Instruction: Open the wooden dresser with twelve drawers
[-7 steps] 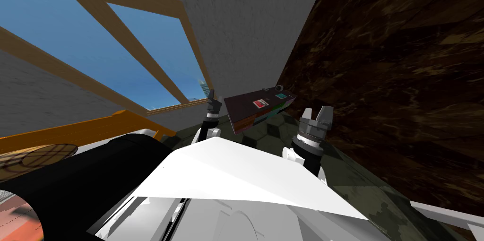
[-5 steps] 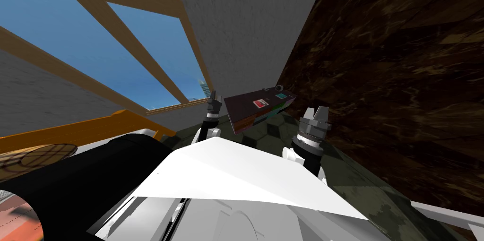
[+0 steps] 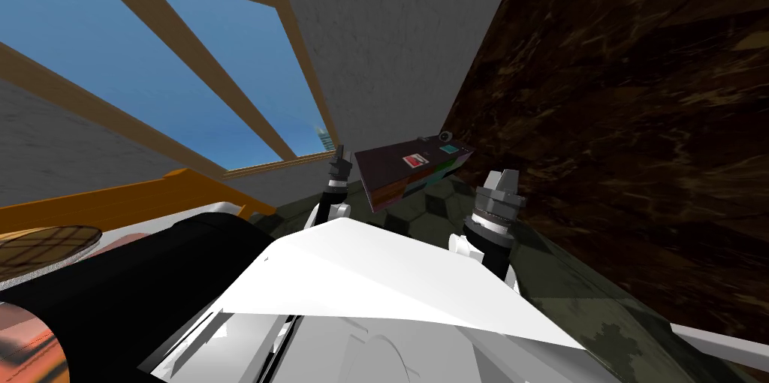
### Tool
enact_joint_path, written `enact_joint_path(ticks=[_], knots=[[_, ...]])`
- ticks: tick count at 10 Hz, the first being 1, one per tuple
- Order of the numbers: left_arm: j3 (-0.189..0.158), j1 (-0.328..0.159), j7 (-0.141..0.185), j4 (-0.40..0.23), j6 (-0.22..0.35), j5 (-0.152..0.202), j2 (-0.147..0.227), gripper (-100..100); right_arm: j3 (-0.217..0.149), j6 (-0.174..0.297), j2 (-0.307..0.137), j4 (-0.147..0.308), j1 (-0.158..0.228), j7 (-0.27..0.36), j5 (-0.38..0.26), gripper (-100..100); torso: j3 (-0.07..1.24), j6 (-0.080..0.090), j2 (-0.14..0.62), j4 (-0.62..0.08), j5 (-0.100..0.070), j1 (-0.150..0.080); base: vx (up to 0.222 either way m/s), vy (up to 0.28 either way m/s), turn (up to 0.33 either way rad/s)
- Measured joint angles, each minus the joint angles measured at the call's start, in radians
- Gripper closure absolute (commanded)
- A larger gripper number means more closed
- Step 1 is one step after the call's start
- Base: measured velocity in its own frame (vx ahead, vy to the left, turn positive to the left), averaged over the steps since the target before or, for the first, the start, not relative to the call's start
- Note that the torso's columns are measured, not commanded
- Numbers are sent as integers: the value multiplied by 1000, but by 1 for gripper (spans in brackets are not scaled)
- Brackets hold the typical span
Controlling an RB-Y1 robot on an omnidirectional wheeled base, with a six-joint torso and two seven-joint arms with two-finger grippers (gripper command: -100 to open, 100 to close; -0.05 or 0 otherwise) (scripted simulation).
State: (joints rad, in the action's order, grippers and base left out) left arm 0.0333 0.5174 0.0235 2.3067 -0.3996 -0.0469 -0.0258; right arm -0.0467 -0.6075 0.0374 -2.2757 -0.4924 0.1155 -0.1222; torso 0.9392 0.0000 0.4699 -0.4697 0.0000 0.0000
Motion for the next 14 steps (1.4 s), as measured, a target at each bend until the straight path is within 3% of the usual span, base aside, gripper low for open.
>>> enact_joint_path(ticks=[2,3,5,7,9,12,14], knots=[[0,0,0,0,0,0,0,0,0,0,0,0,0,0,0,0,295,0,148,-148,0,0,0,0,0],[0,0,0,0,0,0,0,0,0,0,0,0,0,0,0,-100,443,0,221,-221,0,0,9,-3,103],[0,0,0,0,0,0,0,0,8,13,-44,18,0,6,-19,-100,532,0,264,-264,0,-1,8,-15,126],[0,0,0,0,0,0,0,0,11,61,-102,31,6,10,-49,-100,537,0,268,-268,0,-1,11,-26,219],[0,0,0,0,0,0,0,0,27,78,-130,72,7,25,-85,-100,537,1,268,-268,0,0,11,-21,105],[0,0,0,-1,0,0,0,0,61,175,-166,140,46,56,-173,-100,537,0,268,-268,0,0,15,-28,260],[0,0,0,0,0,0,0,0,73,214,-180,164,31,66,-212,-100,536,0,269,-268,0,0,8,-26,157]])
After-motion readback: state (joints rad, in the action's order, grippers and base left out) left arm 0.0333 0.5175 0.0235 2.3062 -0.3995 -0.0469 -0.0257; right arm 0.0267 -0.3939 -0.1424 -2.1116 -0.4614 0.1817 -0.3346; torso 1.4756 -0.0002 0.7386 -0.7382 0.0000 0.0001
